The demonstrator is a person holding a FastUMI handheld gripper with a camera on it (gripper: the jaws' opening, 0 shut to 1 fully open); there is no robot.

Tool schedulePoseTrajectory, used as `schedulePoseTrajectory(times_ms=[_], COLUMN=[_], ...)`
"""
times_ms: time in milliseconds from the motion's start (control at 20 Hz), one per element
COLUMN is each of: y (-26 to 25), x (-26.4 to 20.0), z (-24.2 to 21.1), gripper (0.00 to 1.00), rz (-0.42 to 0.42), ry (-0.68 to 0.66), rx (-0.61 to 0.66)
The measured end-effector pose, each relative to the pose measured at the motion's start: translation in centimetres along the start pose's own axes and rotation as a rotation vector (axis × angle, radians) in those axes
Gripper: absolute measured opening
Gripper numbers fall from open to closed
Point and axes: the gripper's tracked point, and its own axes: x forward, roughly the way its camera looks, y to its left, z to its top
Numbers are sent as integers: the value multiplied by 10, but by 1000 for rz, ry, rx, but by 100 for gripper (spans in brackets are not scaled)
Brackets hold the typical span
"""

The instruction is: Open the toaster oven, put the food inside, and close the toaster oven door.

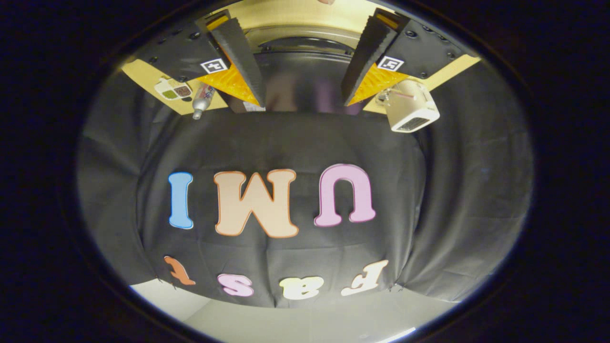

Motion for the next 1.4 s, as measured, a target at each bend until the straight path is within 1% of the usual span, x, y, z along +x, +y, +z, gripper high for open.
schedulePoseTrajectory(times_ms=[100, 200, 350, 450, 500, 600, 800, 850, 900, 950, 1100, 1250, 1400], y=[4, 7, 8, 8, 8, 7, 8, 8, 8, 8, 10, 9, 9], x=[5, 10, 19, 21, 20, 21, 15, 13, 11, 10, 0, -18, -44], z=[-24, -42, -62, -73, -70, -70, -75, -77, -79, -79, -81, -87, -99], gripper=[98, 98, 98, 98, 98, 98, 98, 98, 98, 97, 96, 95, 95], rz=[0, -10, -27, -28, -26, -23, 5, 1, 0, -8, -3, -1, -12], ry=[48, 84, 126, 157, 131, 124, 143, 151, 173, 169, 195, 224, 280], rx=[-9, 9, 50, 52, 53, 50, 29, 26, 51, 71, 51, 56, 60])
